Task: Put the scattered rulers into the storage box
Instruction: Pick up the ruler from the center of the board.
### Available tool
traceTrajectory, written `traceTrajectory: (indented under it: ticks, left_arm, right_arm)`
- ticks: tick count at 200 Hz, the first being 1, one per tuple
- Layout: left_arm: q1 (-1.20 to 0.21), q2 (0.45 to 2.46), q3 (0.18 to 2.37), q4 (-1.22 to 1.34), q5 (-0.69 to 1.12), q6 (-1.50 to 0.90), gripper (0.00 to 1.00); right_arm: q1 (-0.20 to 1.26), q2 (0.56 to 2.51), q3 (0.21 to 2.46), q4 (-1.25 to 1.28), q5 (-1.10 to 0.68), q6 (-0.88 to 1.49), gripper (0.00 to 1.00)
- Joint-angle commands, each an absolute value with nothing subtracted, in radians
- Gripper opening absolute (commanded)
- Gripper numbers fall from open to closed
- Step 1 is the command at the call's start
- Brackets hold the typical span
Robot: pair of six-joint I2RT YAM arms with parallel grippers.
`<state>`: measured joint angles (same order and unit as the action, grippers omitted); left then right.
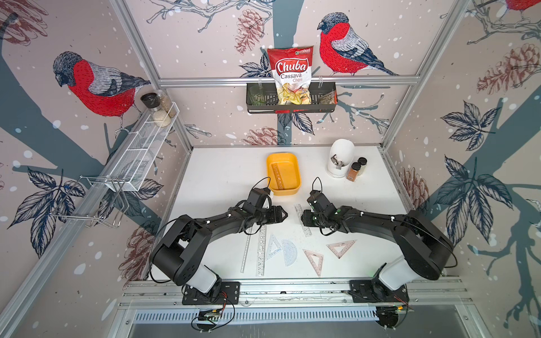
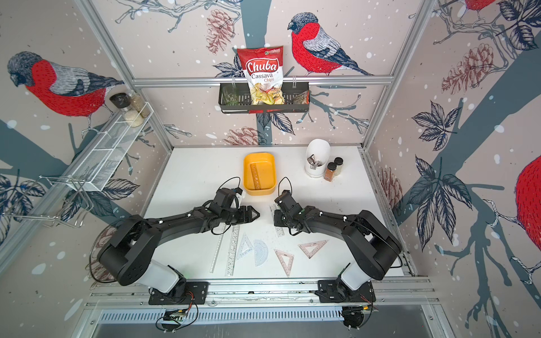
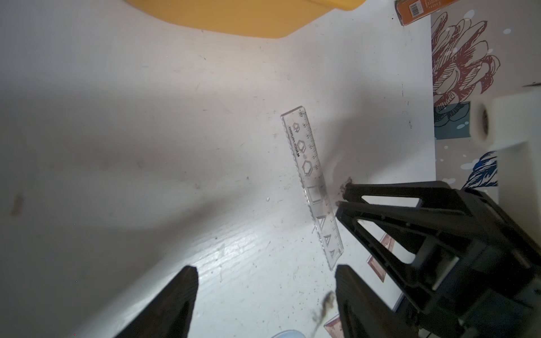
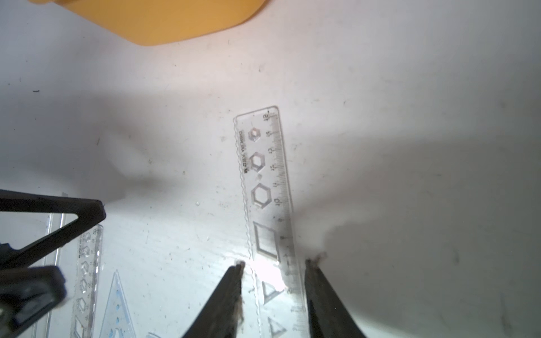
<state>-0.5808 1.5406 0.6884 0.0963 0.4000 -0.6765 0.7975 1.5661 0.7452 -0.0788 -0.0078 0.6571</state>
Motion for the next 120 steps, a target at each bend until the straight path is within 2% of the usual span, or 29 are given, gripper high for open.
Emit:
traceTrajectory:
  ticks: [1, 89, 120]
  left_arm:
    - [-0.587, 1.556, 0.693, 0.145, 0.425, -0.692, 0.78]
    - [-0.591, 1.592, 0.702, 0.167, 0.439, -0.711, 0.78]
    - [-0.597, 1.623, 0.712, 0.200, 0.466, -0.730, 0.72]
  right_arm:
    - [0.805, 1.559, 0.720, -0.020, -0.049, 0.670, 0.42]
    - [0.831, 1.577, 0.689, 0.049, -0.101, 0.699, 0.42]
    - [0.796, 1.537, 0.654, 0.096, -0.132, 0.685, 0.41]
